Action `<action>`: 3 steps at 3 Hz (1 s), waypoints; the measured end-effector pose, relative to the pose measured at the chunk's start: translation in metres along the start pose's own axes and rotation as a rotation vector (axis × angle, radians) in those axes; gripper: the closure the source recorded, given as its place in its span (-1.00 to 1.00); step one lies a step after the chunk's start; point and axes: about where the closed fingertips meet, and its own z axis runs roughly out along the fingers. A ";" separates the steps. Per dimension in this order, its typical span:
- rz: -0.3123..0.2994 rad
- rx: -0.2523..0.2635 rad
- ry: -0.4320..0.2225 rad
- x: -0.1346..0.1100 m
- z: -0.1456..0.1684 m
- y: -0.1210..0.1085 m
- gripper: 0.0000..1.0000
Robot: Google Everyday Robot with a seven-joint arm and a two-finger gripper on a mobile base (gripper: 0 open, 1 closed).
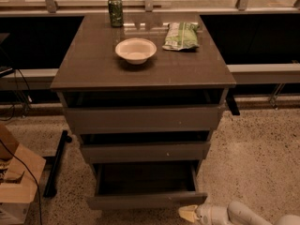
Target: Close bottom drawer
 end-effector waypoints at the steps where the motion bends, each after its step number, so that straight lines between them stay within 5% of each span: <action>1: -0.060 -0.017 -0.035 -0.046 0.025 -0.018 1.00; 2: -0.065 -0.005 -0.040 -0.049 0.022 -0.022 1.00; 3: -0.132 -0.003 -0.060 -0.055 0.040 -0.021 1.00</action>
Offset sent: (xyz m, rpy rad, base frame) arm 0.0345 0.0160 0.0055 0.0214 -0.0448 0.0149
